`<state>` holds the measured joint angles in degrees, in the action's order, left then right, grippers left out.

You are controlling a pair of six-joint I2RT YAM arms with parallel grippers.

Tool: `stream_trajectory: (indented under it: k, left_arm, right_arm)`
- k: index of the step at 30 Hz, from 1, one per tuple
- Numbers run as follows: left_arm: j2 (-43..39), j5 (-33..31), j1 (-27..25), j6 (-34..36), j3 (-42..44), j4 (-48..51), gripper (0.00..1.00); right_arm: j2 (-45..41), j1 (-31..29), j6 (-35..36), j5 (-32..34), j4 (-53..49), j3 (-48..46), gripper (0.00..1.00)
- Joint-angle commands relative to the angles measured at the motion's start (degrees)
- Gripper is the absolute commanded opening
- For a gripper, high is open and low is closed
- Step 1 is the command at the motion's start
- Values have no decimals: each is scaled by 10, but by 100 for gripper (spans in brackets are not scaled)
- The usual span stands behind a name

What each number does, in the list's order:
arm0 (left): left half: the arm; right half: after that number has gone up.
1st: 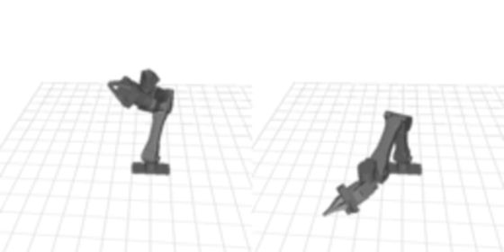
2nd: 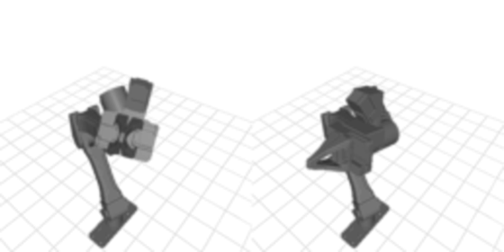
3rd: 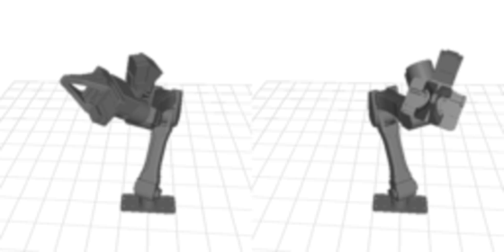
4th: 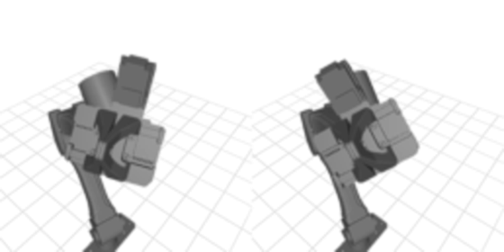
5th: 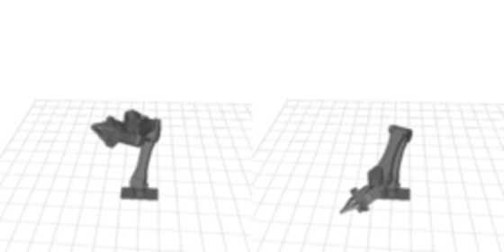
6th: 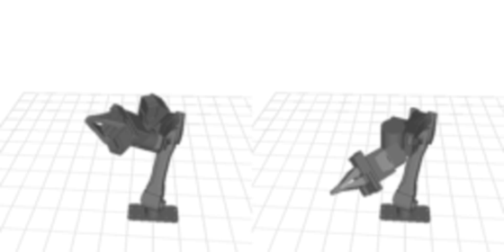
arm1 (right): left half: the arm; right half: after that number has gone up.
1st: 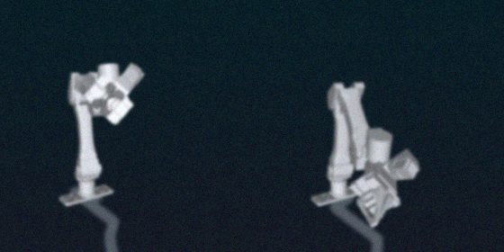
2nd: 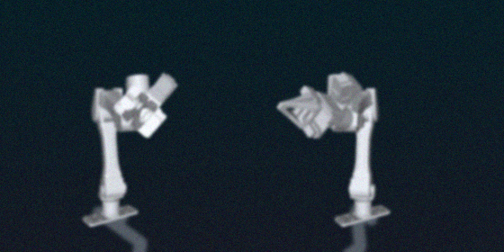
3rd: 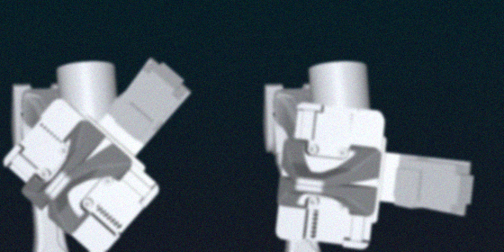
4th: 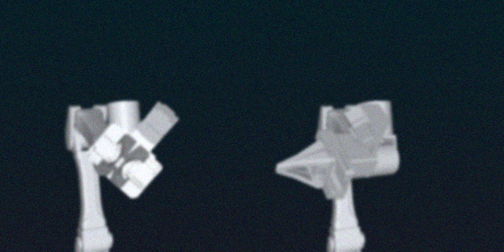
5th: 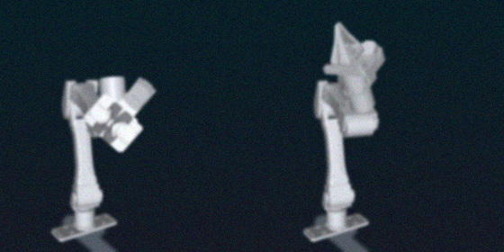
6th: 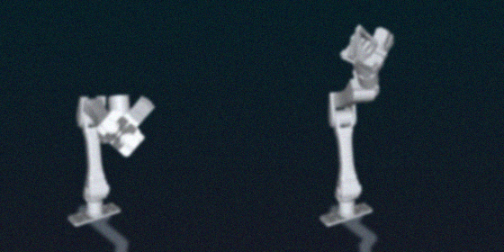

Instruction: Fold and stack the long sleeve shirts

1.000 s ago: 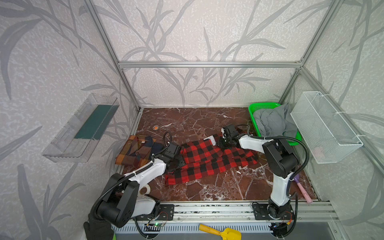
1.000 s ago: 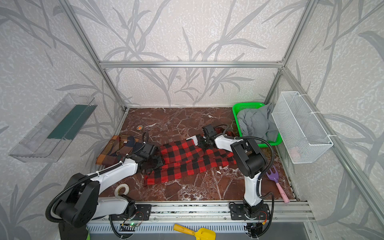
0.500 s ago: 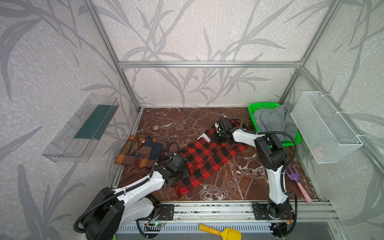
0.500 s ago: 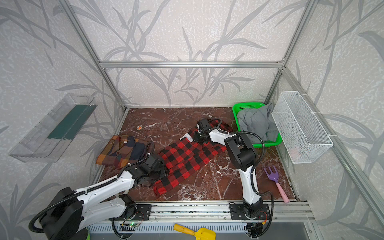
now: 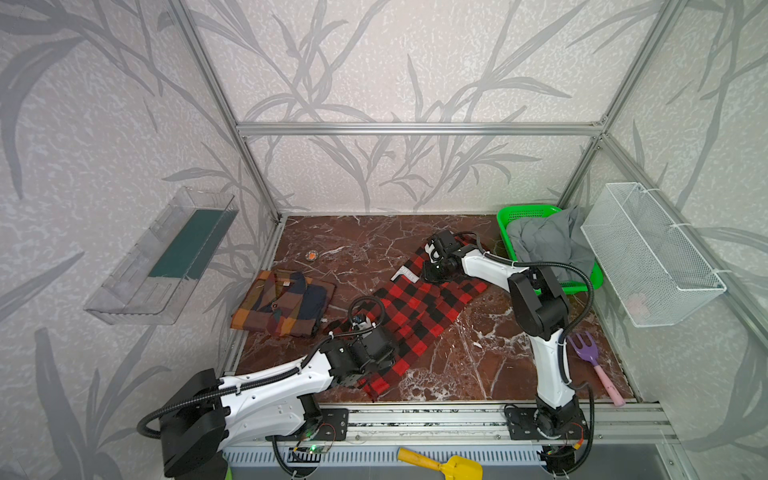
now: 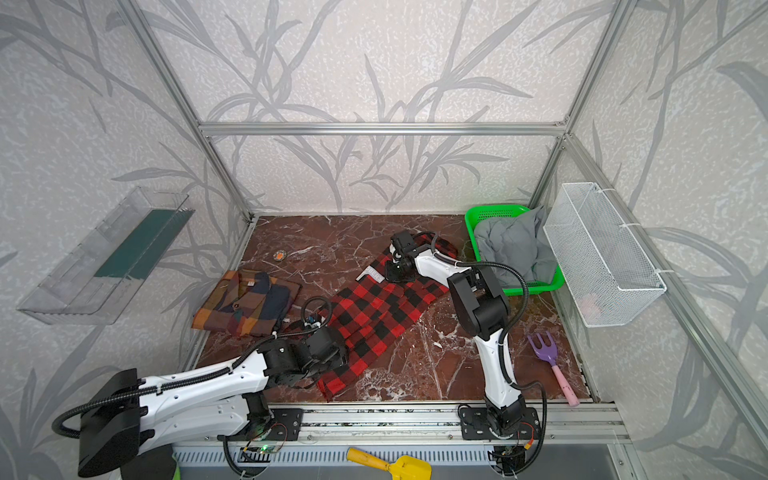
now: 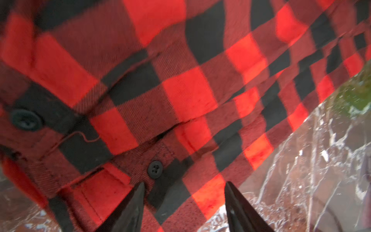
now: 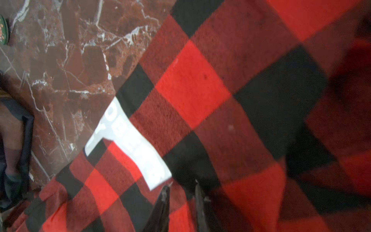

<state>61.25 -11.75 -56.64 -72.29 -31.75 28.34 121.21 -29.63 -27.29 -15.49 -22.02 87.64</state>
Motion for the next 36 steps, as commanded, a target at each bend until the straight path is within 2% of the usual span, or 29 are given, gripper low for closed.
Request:
stream_trajectory:
  k: [1,3,6,11,13,19,24,28,32,36]
  left_arm:
    - [-9,-106,-2,50,-53,78,66]
    - [-23,-152,11,102,-72,105,67]
    - [-47,-152,49,177,-81,93,67]
    - [-61,-88,146,236,-64,57,67]
    - [-57,-68,183,258,-54,39,67]
    - [-8,-24,250,303,-35,-23,67]
    - [53,3,265,307,-12,-62,67]
    - [78,29,265,285,5,-75,67]
    - [91,81,264,272,19,-76,65]
    - [82,133,259,226,61,-101,64]
  right_arm:
    - [-87,-11,4,6,-8,-46,25]
    - [-117,-24,-4,6,10,-82,25]
    - [-150,-45,-23,1,39,-132,26]
    - [-168,-97,-70,-31,98,-187,26]
    - [-159,-119,-110,-52,136,-206,25]
    - [-135,-150,-183,-54,216,-255,25]
    - [-153,-146,-179,-14,201,-292,24]
    - [-159,-122,-172,-22,196,-318,24]
    - [-164,-90,-157,-29,188,-332,24]
    - [-161,-58,-138,-32,179,-335,23]
